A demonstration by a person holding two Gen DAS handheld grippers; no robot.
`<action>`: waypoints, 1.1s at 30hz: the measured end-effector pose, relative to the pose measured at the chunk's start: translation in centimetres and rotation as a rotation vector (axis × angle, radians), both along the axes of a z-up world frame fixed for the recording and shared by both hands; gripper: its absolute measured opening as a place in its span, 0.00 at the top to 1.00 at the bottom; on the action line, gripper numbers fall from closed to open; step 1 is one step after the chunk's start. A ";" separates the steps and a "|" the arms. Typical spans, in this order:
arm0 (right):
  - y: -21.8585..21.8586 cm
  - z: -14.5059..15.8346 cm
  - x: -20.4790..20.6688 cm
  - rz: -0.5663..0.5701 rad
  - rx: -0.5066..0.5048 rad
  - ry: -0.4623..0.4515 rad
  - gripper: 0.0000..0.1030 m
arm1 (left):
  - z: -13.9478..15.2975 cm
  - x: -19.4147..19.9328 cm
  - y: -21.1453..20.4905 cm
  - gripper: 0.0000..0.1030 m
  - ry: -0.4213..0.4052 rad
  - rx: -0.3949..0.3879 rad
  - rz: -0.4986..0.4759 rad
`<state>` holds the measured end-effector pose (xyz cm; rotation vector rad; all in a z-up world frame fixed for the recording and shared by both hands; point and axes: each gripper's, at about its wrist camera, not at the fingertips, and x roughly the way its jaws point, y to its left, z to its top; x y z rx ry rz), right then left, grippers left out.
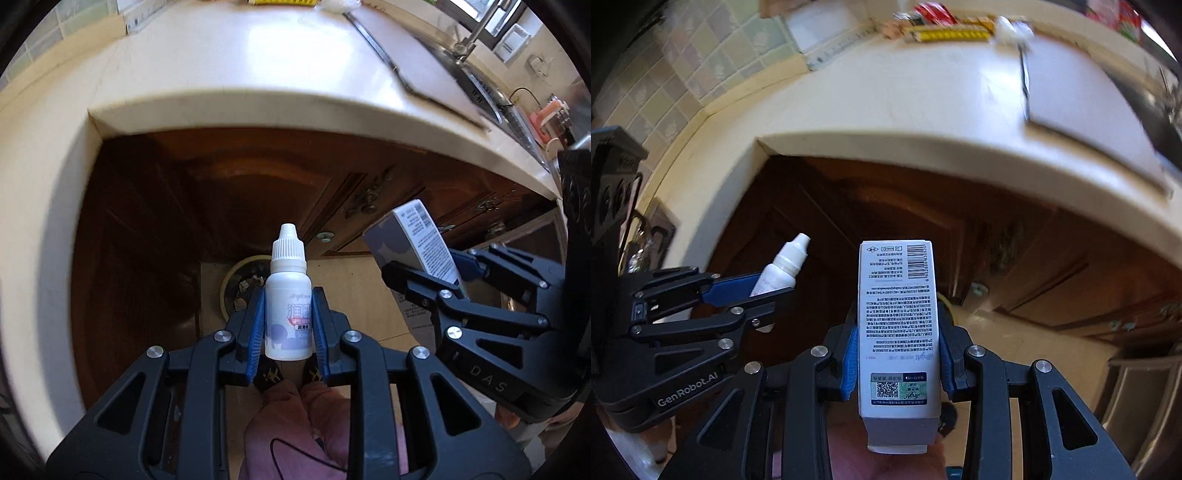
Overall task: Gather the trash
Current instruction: 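Lift the bottle and white box off the counter and carry them down over the bin, then open both grippers over the black bin to drop the bottle and box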
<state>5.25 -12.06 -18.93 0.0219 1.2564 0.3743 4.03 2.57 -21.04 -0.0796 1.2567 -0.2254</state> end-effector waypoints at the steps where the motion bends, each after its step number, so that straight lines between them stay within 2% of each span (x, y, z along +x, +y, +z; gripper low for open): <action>1: -0.4 -1.5 -0.3 -0.016 0.008 0.010 0.67 | -1.4 0.0 -0.2 0.80 0.012 0.001 0.010; 5: -1.6 -7.9 -1.2 -0.059 0.042 0.066 0.66 | -7.4 0.0 -0.6 0.80 0.054 -0.007 0.051; 13: -1.7 -18.4 -1.3 -0.092 0.069 0.142 0.66 | -16.5 0.6 -0.9 0.80 0.099 -0.019 0.073; 18: -1.0 -22.9 0.2 -0.113 0.092 0.177 0.66 | -20.4 1.2 -0.2 0.80 0.120 -0.023 0.078; 22: -0.7 -25.1 1.0 -0.133 0.098 0.197 0.64 | -22.2 1.5 0.5 0.77 0.141 -0.002 0.077; 23: -0.5 -25.5 1.0 -0.139 0.103 0.209 0.63 | -22.5 1.5 0.3 0.71 0.140 0.009 0.079; 25: -0.2 -26.3 1.3 -0.142 0.117 0.229 0.56 | -22.6 1.4 0.7 0.54 0.127 0.028 0.090; 26: -0.2 -26.5 1.7 -0.144 0.117 0.233 0.54 | -22.7 1.3 0.9 0.41 0.127 0.034 0.096; 27: -0.1 -26.5 1.8 -0.148 0.113 0.232 0.51 | -22.7 1.4 1.1 0.35 0.127 0.039 0.106; 33: 0.4 -25.8 1.9 -0.144 0.104 0.216 0.50 | -22.5 1.7 2.0 0.31 0.105 0.068 0.149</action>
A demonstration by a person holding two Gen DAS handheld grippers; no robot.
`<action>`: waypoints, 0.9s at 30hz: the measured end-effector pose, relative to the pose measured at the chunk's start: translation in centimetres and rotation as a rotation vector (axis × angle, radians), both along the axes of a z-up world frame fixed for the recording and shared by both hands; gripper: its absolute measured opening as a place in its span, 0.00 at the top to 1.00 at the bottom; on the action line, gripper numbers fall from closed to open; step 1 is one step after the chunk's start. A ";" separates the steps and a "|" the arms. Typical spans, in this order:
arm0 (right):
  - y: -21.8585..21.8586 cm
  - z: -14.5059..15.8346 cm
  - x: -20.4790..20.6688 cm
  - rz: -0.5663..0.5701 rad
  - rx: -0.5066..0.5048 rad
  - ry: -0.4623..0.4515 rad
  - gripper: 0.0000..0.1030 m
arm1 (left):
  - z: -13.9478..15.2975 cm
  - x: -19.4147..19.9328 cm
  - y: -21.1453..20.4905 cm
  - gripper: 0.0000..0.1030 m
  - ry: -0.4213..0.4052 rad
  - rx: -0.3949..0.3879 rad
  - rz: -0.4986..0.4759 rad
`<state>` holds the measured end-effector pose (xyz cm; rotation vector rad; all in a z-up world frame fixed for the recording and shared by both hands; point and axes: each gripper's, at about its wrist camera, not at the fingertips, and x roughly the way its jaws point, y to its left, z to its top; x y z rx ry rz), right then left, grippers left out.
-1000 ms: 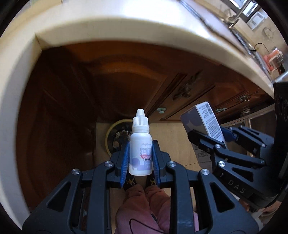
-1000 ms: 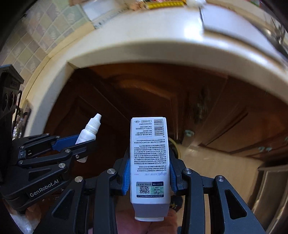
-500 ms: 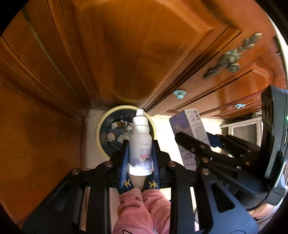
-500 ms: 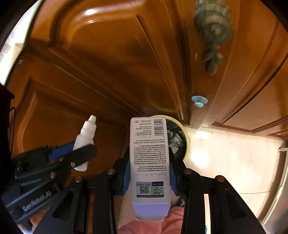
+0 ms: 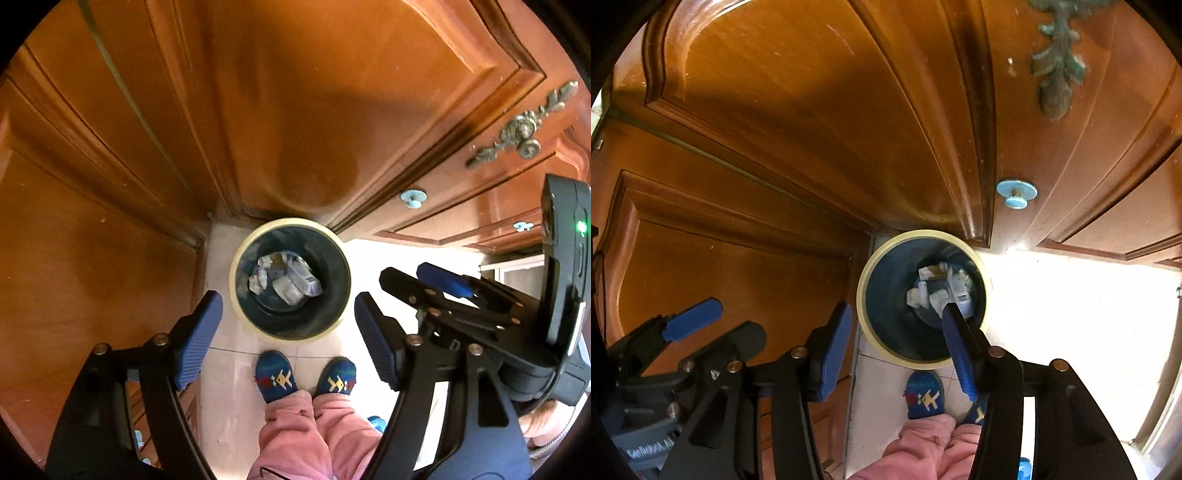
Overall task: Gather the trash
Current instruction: 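Open both grippers over the black bin to drop the bottle and box, then raise both tools back up to the counter trash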
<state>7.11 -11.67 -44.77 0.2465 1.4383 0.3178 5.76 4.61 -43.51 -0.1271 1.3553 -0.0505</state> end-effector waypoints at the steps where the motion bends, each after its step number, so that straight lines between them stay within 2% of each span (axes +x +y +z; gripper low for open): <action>1: 0.0 0.3 -0.1 0.004 -0.001 -0.006 0.50 | 0.1 0.1 0.2 0.31 -0.004 0.005 0.004; 7: -0.7 2.6 -0.5 0.005 -0.013 -0.020 0.50 | 2.4 -0.3 0.6 0.31 -0.026 0.004 0.054; 12: -1.6 6.3 -1.1 -0.008 -0.022 -0.031 0.48 | 6.8 -0.7 0.1 0.31 -0.044 -0.006 0.072; 16: -2.5 10.5 -1.6 -0.026 -0.027 -0.036 0.36 | 11.7 -1.1 -0.4 0.31 -0.084 -0.035 0.083; 20: -3.2 15.7 -2.6 -0.033 0.004 -0.053 0.36 | 17.4 -1.6 -1.1 0.31 -0.159 -0.047 0.051; 27: -2.7 26.7 -4.2 0.025 -0.008 -0.172 0.36 | 28.4 -2.0 -2.2 0.31 -0.310 -0.041 -0.021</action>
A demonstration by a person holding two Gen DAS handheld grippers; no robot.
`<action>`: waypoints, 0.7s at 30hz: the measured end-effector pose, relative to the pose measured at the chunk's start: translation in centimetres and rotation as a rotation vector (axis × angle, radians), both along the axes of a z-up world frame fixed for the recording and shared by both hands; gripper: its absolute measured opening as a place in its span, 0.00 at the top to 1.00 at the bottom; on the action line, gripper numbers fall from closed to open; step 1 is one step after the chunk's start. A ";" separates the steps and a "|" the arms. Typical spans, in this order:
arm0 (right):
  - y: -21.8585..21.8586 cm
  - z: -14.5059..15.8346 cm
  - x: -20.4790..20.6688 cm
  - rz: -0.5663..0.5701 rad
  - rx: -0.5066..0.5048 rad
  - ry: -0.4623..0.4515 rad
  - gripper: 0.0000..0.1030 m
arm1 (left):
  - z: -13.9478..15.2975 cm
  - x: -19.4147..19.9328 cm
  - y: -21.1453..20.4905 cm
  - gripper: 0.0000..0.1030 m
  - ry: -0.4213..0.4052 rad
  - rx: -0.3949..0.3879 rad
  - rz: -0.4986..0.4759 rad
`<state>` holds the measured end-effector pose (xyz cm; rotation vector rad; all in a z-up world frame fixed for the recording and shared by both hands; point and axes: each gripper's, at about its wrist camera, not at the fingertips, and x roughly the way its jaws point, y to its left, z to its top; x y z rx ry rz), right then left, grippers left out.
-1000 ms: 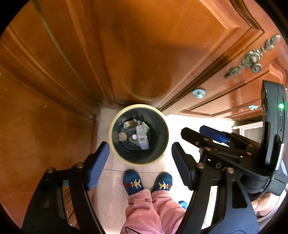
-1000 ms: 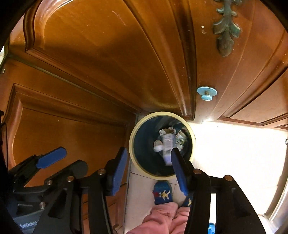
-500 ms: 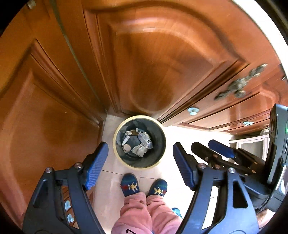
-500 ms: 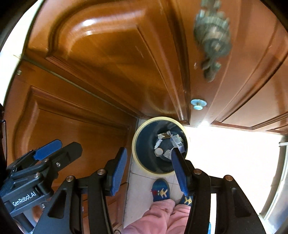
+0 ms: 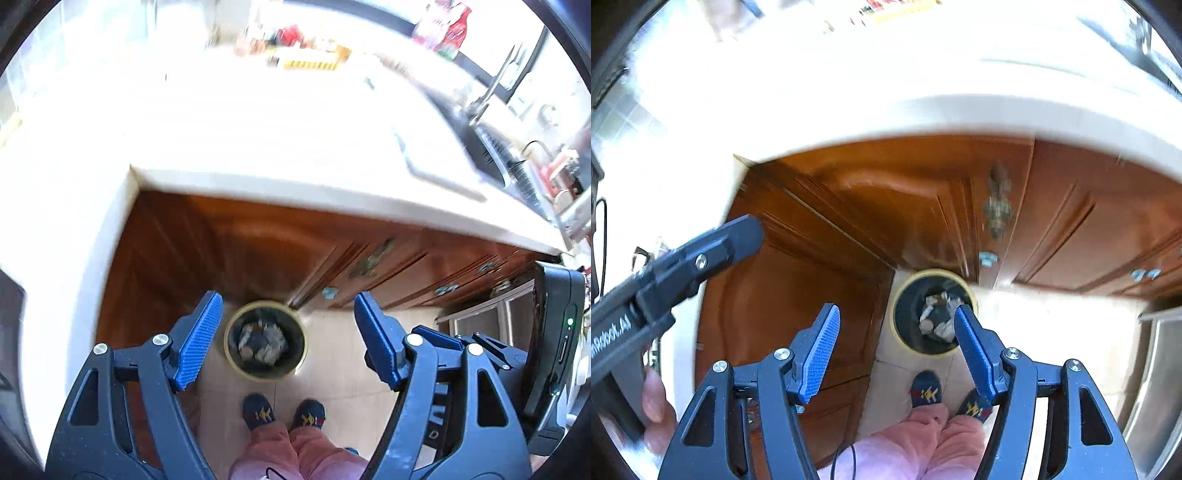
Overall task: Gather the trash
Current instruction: 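Raise both tools back up to the counter trash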
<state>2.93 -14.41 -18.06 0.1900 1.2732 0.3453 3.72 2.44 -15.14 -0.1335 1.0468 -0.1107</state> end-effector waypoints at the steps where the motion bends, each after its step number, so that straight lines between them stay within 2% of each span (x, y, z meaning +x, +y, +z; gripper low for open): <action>1: 0.0 1.7 0.0 0.005 -0.002 -0.023 0.36 | 1.4 0.0 0.0 0.31 -0.022 0.007 -0.009; 7: 0.3 10.0 0.4 0.000 -0.023 -0.166 0.36 | 9.1 0.4 0.0 0.31 -0.158 0.076 -0.058; 10: 0.4 13.7 0.8 -0.008 -0.040 -0.241 0.36 | 11.7 1.1 0.1 0.31 -0.203 0.097 -0.053; 17: -0.2 19.5 2.7 -0.057 -0.069 -0.361 0.36 | 17.3 4.5 0.8 0.31 -0.270 0.077 -0.072; 21: -1.6 22.0 5.1 -0.104 -0.071 -0.403 0.36 | 18.7 7.6 0.3 0.31 -0.284 0.076 -0.107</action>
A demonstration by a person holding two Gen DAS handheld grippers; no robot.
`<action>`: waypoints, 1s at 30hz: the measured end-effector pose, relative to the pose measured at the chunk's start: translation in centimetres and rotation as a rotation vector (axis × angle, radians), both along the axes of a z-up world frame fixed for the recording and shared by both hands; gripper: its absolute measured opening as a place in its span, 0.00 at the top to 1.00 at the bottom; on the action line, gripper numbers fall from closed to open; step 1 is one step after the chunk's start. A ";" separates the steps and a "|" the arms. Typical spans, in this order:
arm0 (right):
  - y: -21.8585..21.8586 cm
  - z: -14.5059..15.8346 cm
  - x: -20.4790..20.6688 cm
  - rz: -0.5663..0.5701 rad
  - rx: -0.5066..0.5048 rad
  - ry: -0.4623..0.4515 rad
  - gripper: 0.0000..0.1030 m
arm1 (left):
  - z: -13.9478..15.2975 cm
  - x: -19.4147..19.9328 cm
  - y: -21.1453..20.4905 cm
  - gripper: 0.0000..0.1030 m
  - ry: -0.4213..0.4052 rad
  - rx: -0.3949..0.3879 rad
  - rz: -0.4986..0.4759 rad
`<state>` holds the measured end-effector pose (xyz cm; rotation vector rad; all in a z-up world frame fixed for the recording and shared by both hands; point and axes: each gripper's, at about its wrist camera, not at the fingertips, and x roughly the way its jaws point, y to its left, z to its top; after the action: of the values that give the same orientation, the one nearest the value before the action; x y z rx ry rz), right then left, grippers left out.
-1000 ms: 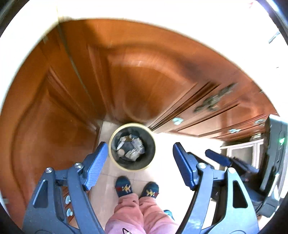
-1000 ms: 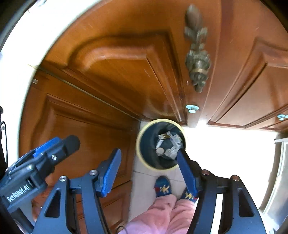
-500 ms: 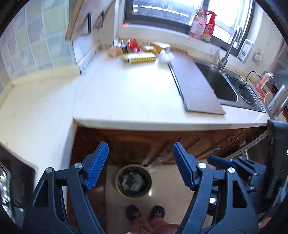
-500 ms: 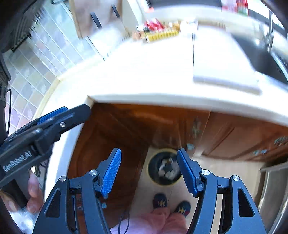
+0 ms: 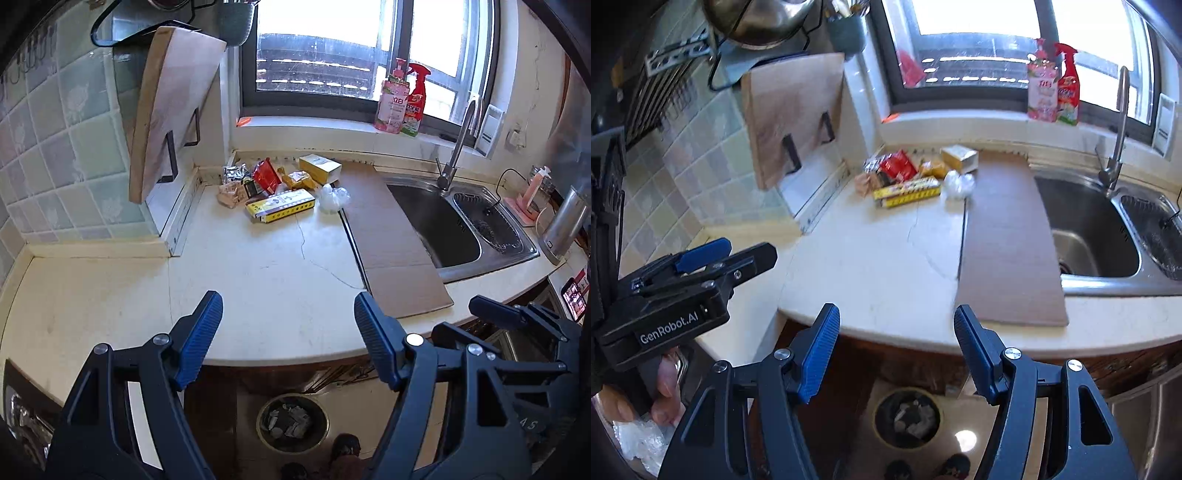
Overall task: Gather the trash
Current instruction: 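Raise both tools back up to the counter trash, then grasp the yellow-and-red seasoning box with the left gripper while the right grasps the plastic bag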
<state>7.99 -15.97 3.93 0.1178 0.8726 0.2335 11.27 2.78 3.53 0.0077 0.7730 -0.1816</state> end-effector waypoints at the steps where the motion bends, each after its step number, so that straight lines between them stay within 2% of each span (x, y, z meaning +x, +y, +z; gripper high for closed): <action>1: 0.0 0.3 0.8 -0.010 0.003 -0.010 0.36 | 0.2 0.9 -0.2 0.31 0.000 0.001 -0.010; 8: -3.2 2.6 9.9 -0.032 0.007 -0.044 0.36 | -0.3 9.1 -1.7 0.31 0.017 0.030 -0.037; 13: -5.6 1.1 19.3 -0.028 0.028 -0.016 0.36 | -2.2 16.6 -3.2 0.31 0.062 0.066 -0.043; 22: -9.2 -6.2 35.6 -0.003 0.075 0.129 0.36 | -8.8 30.7 -5.9 0.31 0.195 0.179 -0.085; 25: -9.7 -9.2 39.8 0.012 0.086 0.172 0.36 | -11.0 34.2 -6.5 0.31 0.222 0.217 -0.095; 30: -8.9 -13.9 44.6 0.042 0.105 0.230 0.37 | -14.7 38.6 -6.9 0.31 0.299 0.244 -0.126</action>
<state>52.59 -24.90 -9.99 0.2277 1.0927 0.3094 49.87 -4.16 -11.14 0.2656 1.0909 -0.2095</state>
